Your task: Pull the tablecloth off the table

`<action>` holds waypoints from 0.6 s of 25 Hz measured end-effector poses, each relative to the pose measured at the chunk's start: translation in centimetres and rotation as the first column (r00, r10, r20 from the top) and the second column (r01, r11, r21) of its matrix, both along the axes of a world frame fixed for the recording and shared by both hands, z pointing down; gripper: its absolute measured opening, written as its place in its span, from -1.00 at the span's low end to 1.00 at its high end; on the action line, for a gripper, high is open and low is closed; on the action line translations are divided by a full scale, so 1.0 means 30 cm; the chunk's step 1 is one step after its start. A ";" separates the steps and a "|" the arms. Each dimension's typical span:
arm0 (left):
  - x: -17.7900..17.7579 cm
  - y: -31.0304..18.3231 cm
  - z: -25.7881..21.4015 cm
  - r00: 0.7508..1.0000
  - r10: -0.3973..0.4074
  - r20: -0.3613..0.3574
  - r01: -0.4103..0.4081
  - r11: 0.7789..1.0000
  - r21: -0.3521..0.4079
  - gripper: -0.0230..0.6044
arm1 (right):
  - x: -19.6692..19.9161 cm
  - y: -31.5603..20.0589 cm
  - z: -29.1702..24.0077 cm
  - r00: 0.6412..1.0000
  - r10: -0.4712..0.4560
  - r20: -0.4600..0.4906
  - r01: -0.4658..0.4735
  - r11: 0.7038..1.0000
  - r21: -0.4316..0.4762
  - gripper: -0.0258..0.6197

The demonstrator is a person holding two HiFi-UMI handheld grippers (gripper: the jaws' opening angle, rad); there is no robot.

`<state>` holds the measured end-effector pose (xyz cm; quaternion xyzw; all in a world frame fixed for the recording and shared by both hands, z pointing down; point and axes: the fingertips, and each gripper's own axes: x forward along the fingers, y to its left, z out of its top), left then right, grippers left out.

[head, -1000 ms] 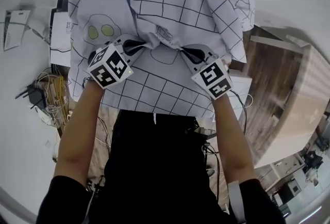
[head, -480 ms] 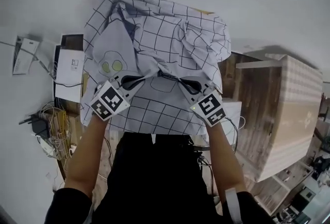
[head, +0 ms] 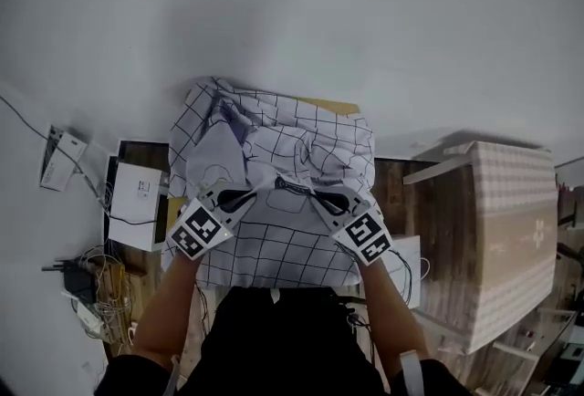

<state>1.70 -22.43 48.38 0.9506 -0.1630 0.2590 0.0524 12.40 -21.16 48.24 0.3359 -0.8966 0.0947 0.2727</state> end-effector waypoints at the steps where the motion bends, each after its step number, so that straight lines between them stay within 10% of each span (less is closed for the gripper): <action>1: -0.008 -0.004 -0.023 1.000 -0.009 -0.007 0.009 1.000 0.007 -0.89 | -0.008 -0.006 -0.026 1.000 -0.005 0.001 0.005 1.000 0.014 -0.85; 15: -0.083 -0.119 -0.415 0.990 -0.048 -0.129 0.068 0.986 0.153 -0.89 | -0.055 -0.128 -0.419 0.999 -0.033 0.041 0.025 0.981 0.192 -0.85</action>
